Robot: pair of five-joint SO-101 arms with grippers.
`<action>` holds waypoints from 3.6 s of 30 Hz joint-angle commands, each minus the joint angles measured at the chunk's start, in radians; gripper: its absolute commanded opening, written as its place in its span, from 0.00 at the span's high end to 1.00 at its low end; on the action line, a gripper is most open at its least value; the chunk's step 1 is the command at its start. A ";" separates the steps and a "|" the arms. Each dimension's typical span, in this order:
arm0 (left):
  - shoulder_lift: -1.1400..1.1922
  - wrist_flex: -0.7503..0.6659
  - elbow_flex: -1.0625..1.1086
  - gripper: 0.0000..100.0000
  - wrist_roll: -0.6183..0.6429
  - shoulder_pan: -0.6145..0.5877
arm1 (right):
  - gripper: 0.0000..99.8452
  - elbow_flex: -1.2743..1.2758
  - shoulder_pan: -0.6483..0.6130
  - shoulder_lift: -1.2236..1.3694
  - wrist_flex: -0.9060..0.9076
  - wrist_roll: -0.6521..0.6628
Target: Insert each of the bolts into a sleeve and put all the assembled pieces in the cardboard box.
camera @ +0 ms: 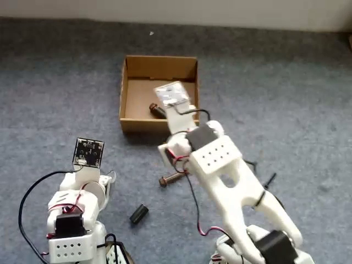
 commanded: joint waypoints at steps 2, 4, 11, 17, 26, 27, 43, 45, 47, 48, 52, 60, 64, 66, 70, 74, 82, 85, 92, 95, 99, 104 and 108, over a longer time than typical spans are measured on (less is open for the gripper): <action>-0.008 -0.017 -0.012 0.76 -0.006 -0.005 | 0.99 0.058 0.131 -0.193 0.125 0.014; -0.007 -0.017 -0.013 0.76 -0.034 -0.005 | 0.99 0.094 0.186 -0.272 0.162 0.021; -0.005 -0.009 -0.130 0.77 -0.141 0.019 | 0.99 0.325 0.298 -0.611 0.173 0.107; 0.001 0.104 -0.367 0.77 -0.203 0.097 | 0.99 0.433 0.403 -0.765 0.180 0.132; 0.466 0.140 -0.676 0.82 -0.216 0.168 | 0.99 0.435 0.418 -0.691 0.180 0.135; 0.524 0.140 -0.699 0.82 -0.215 0.168 | 0.99 0.435 0.418 -0.677 0.180 0.135; 0.839 0.137 -0.791 0.82 -0.209 0.143 | 0.99 0.432 0.387 -0.575 0.180 0.124; 0.837 0.138 -0.825 0.82 -0.167 0.071 | 0.99 0.432 0.329 -0.573 0.180 0.094; 0.837 0.138 -0.854 0.82 -0.120 -0.019 | 0.99 0.432 0.246 -0.567 0.180 0.006; 0.837 0.138 -0.860 0.82 -0.104 -0.056 | 0.99 0.432 0.194 -0.567 0.179 -0.034; 0.837 0.137 -0.845 0.82 -0.068 -0.166 | 0.99 0.432 -0.048 -0.567 0.143 -0.161; 0.837 0.132 -0.835 0.82 -0.048 -0.338 | 0.90 0.417 -0.414 -0.478 0.044 -0.364; 0.837 0.132 -0.834 0.82 -0.048 -0.384 | 0.86 0.306 -0.469 -0.268 0.044 -0.427; 0.837 0.130 -0.835 0.82 -0.034 -0.412 | 0.86 0.225 -0.499 -0.168 0.038 -0.428; 0.839 0.098 -0.829 0.82 -0.012 -0.469 | 0.86 0.082 -0.556 -0.004 0.038 -0.493; 0.839 0.058 -0.803 0.82 -0.012 -0.529 | 0.86 0.004 -0.581 0.134 0.015 -0.543; 0.839 -0.005 -0.754 0.82 -0.012 -0.608 | 0.86 -0.036 -0.576 0.263 -0.073 -0.628; 0.839 -0.005 -0.754 0.82 -0.012 -0.611 | 0.86 -0.033 -0.578 0.283 -0.117 -0.635; 0.839 -0.005 -0.754 0.82 -0.012 -0.605 | 0.86 -0.027 -0.581 0.351 -0.131 -0.635; 0.839 -0.005 -0.754 0.82 -0.012 -0.604 | 0.86 -0.025 -0.581 0.372 -0.131 -0.635; 0.839 -0.005 -0.754 0.82 -0.012 -0.604 | 0.86 -0.031 -0.581 0.414 -0.139 -0.635; 0.839 -0.005 -0.754 0.83 -0.012 -0.604 | 0.86 -0.035 -0.601 0.469 -0.133 -0.634; 0.839 -0.005 -0.754 0.83 -0.012 -0.604 | 0.86 -0.035 -0.662 0.467 -0.131 -0.631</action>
